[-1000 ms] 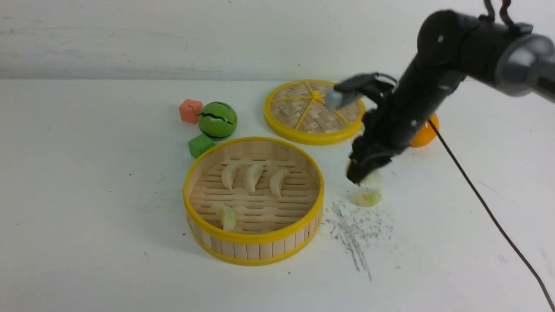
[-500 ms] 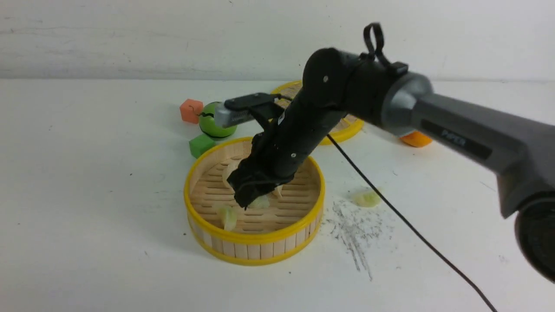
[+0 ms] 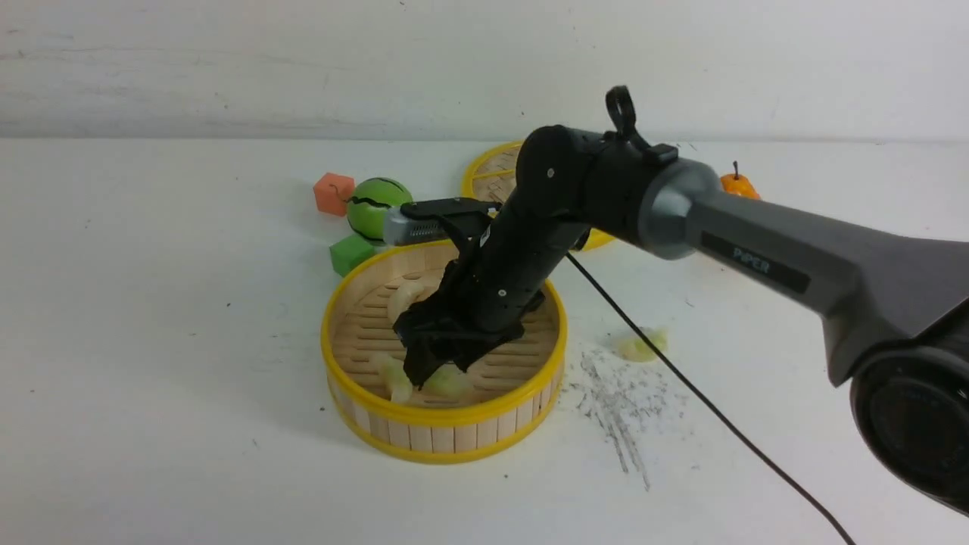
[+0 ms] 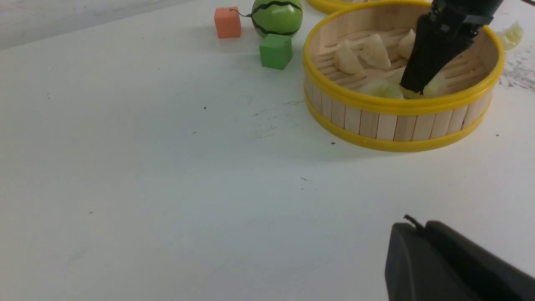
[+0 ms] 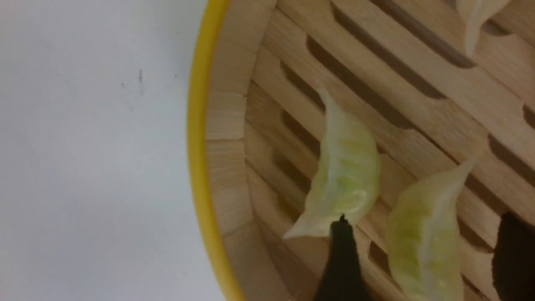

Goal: Put the dumplings into the steamer on the white table.
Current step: 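Reach for and grasp a dumpling lying on the table beside the steamer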

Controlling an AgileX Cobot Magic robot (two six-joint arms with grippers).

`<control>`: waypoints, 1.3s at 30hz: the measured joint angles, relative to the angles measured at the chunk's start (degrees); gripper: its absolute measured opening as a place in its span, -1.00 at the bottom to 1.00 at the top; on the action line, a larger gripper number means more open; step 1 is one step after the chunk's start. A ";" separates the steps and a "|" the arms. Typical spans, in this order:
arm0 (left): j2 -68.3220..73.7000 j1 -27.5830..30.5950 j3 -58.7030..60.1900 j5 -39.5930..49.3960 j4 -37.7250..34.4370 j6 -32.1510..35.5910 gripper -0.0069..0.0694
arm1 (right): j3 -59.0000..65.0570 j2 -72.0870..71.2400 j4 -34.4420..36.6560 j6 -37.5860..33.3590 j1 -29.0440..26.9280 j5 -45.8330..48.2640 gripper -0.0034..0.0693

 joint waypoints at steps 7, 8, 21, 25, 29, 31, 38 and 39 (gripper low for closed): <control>0.00 0.00 0.00 -0.01 0.00 0.00 -0.75 | -10.20 -7.20 -9.43 -6.05 -3.98 10.04 0.44; 0.00 0.00 0.00 -0.01 0.00 0.00 -0.75 | -11.07 -8.53 -11.35 -8.01 -4.86 10.70 0.43; 0.00 0.00 0.00 -0.01 0.06 0.00 -0.74 | 8.08 -9.27 -17.45 -40.52 -18.16 9.78 0.26; 0.00 0.00 0.00 -0.01 0.11 0.00 -0.73 | 9.39 -7.28 -15.27 -48.97 -17.98 4.97 0.25; 0.00 0.00 0.00 -0.01 0.37 0.00 -0.72 | 9.39 -5.12 -13.13 -53.59 -17.87 1.44 0.24; 0.00 0.00 0.00 -0.01 0.37 0.00 -0.72 | 9.39 -4.05 -12.86 -54.96 -17.87 0.89 0.22; 0.00 0.00 0.00 -0.01 0.53 0.00 -0.72 | 9.43 -0.95 -12.68 -56.60 -17.87 1.59 -0.28; 0.00 0.00 0.00 -0.01 0.53 0.00 -0.72 | 9.43 -0.95 -12.68 -55.95 -17.87 1.93 -0.33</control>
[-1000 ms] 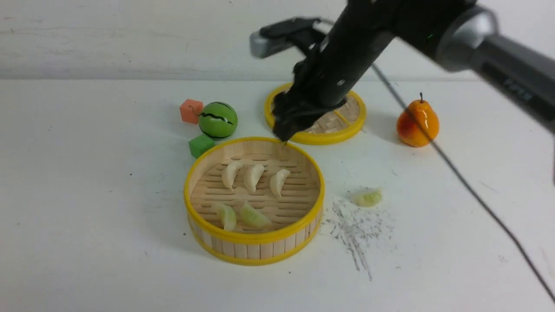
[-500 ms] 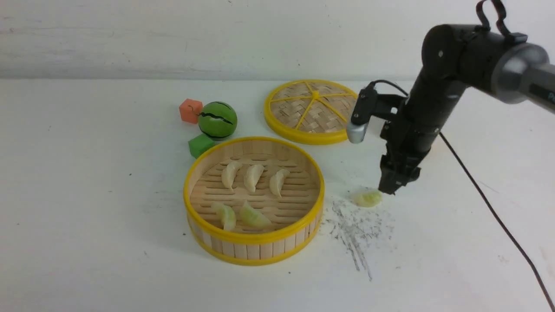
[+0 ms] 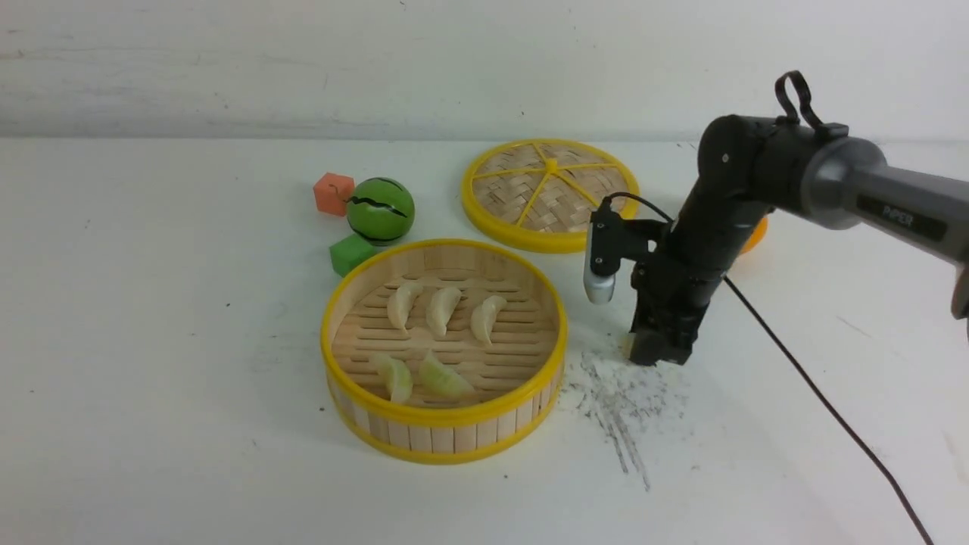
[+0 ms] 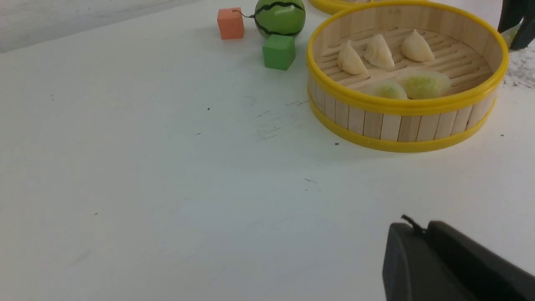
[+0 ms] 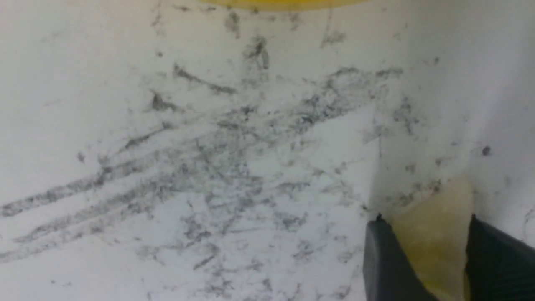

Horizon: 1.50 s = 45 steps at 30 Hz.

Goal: Put the dumplings into the steamer on the white table.
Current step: 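Reach for and grasp a dumpling lying on the table beside the steamer, then place the dumpling in the bamboo steamer basket with the right gripper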

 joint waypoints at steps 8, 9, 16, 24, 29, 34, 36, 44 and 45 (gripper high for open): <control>0.00 0.00 0.00 0.00 0.06 0.00 -0.72 | -0.96 0.11 0.00 26.10 0.00 2.97 -0.36; 0.00 0.00 0.00 0.00 0.07 0.00 -0.72 | -1.86 0.21 0.00 30.91 0.00 4.21 -0.36; 0.00 0.00 0.00 0.00 0.19 0.00 -0.72 | -14.48 0.37 5.40 51.60 0.10 8.72 -0.36; 0.00 0.00 0.00 0.00 0.25 0.00 -0.69 | -16.46 -2.52 12.20 53.55 11.23 9.73 -0.36; 0.00 0.00 0.00 0.00 0.25 0.00 -0.69 | -16.46 0.57 7.01 55.74 15.60 9.91 -0.36; 0.00 0.00 0.00 0.00 0.25 0.00 -0.67 | -15.57 4.39 3.51 59.31 16.34 9.54 -0.36; 0.00 0.00 0.00 0.00 0.25 0.00 -0.67 | -15.47 4.89 3.17 59.58 16.47 9.30 -0.36; 0.00 0.00 0.00 0.00 0.25 0.00 -0.66 | -15.47 4.80 2.68 59.69 16.78 7.84 0.15; 0.00 0.00 0.00 0.00 0.25 0.00 -0.66 | -15.47 4.55 2.40 59.69 16.78 8.00 0.21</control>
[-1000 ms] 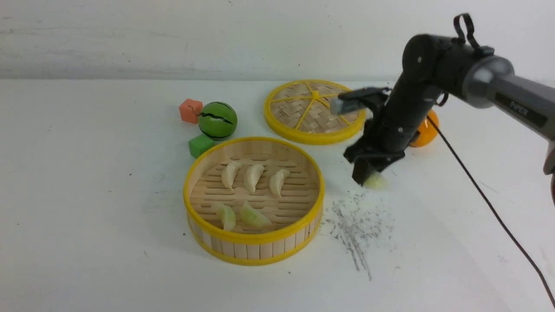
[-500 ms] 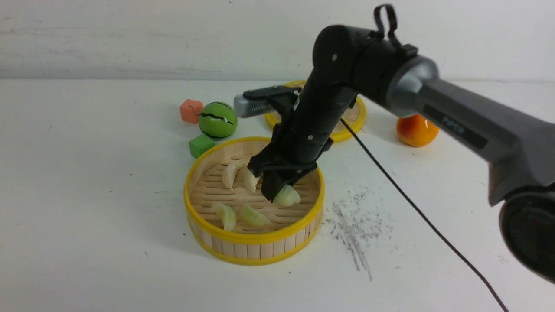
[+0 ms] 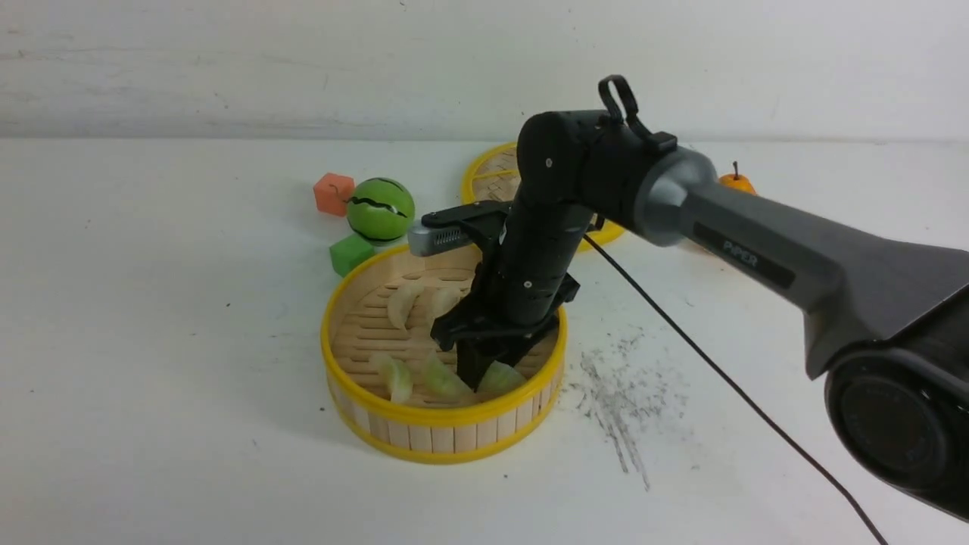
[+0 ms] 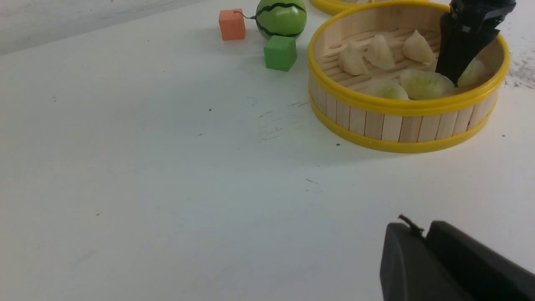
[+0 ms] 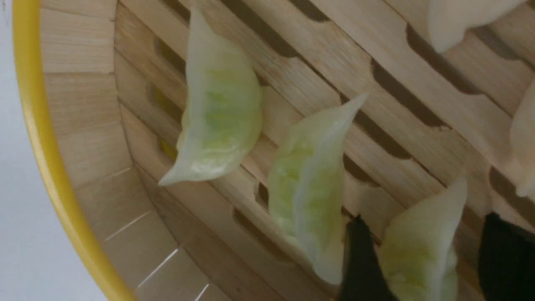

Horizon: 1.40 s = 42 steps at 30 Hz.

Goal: Put the dumplings into the steamer on the white table.

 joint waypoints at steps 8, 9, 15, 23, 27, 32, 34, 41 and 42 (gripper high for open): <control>0.00 0.00 0.00 0.00 0.00 0.00 -0.66 | 0.00 -11.55 -5.33 0.06 -0.52 1.76 0.09; 0.00 0.00 0.00 0.00 0.00 0.00 -0.66 | 0.00 -12.09 -5.32 0.06 -0.52 1.76 0.07; 0.00 0.00 0.00 0.00 0.00 0.00 -0.63 | 0.06 -29.99 -7.01 -0.15 -3.47 2.47 -0.71; 0.00 0.00 0.00 0.00 0.00 0.00 -0.61 | 16.89 -54.06 -14.88 0.10 -3.80 0.95 -0.96; 0.00 0.00 0.00 0.00 0.00 0.00 -0.61 | 32.54 -65.64 -16.97 0.14 -3.82 -8.03 -0.95; 0.00 0.00 0.00 0.00 0.00 0.00 -0.59 | 56.92 -83.97 -17.72 -0.48 -3.87 -25.20 -0.95; 0.00 0.00 0.00 0.00 0.00 0.00 -0.58 | 71.34 -94.27 -17.89 -0.73 -3.88 -36.41 -0.94; 0.00 0.00 0.00 0.00 -0.05 0.00 -0.56 | 104.39 -114.09 -18.03 0.11 -3.88 -62.21 -0.94; 0.00 0.00 0.00 0.00 -0.05 0.00 -0.55 | 108.29 -116.21 -18.03 0.37 -3.88 -63.24 -0.94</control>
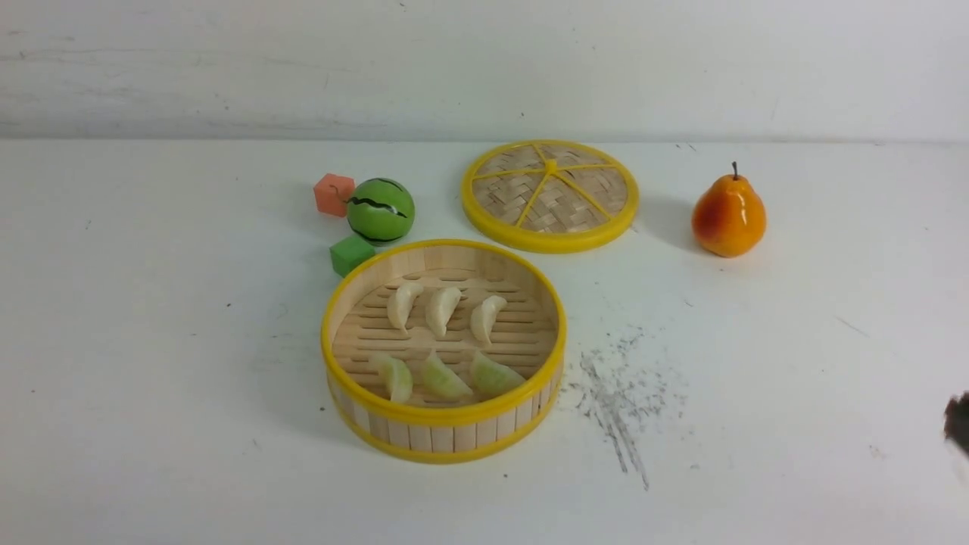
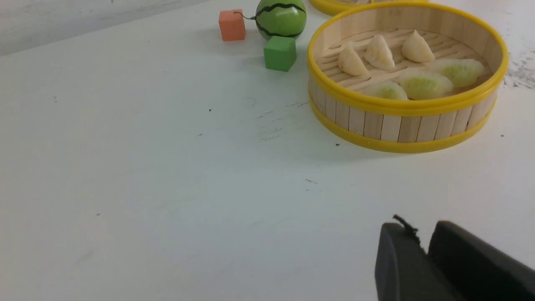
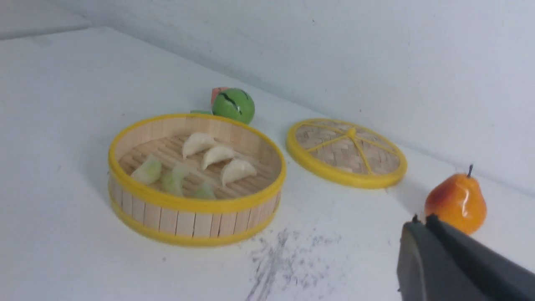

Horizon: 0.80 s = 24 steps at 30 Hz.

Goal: Put the dumplings into the steamer on the white table.

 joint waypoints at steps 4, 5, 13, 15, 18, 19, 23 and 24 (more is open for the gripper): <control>0.00 0.00 0.00 0.00 0.00 0.00 -0.55 | 8.41 -4.35 0.00 1.06 0.00 -1.27 -0.93; 0.00 0.00 0.00 0.00 0.00 0.00 -0.54 | 9.41 -4.72 0.00 1.10 0.00 -1.35 -0.93; 0.00 0.00 0.00 0.00 0.00 0.00 -0.50 | 14.50 -5.33 -0.18 1.22 0.00 -0.66 -0.92; 0.00 0.00 0.00 0.00 0.00 0.00 -0.50 | 14.62 -5.35 -1.16 1.22 0.00 -0.01 -0.92; 0.00 0.00 0.00 0.00 0.00 0.00 -0.48 | 15.46 -7.65 -2.45 1.32 -0.81 0.70 -0.92; 0.00 0.00 0.00 0.00 0.00 0.00 -0.48 | 15.53 -8.97 -2.45 1.52 -1.44 1.06 -0.92; 0.00 0.00 0.00 0.00 0.00 0.00 -0.47 | 15.66 -15.79 -1.02 4.13 -8.67 2.46 -0.92; 0.00 0.00 0.00 0.00 0.00 0.00 -0.47 | 15.66 -17.30 -0.45 4.69 -11.12 2.47 -0.92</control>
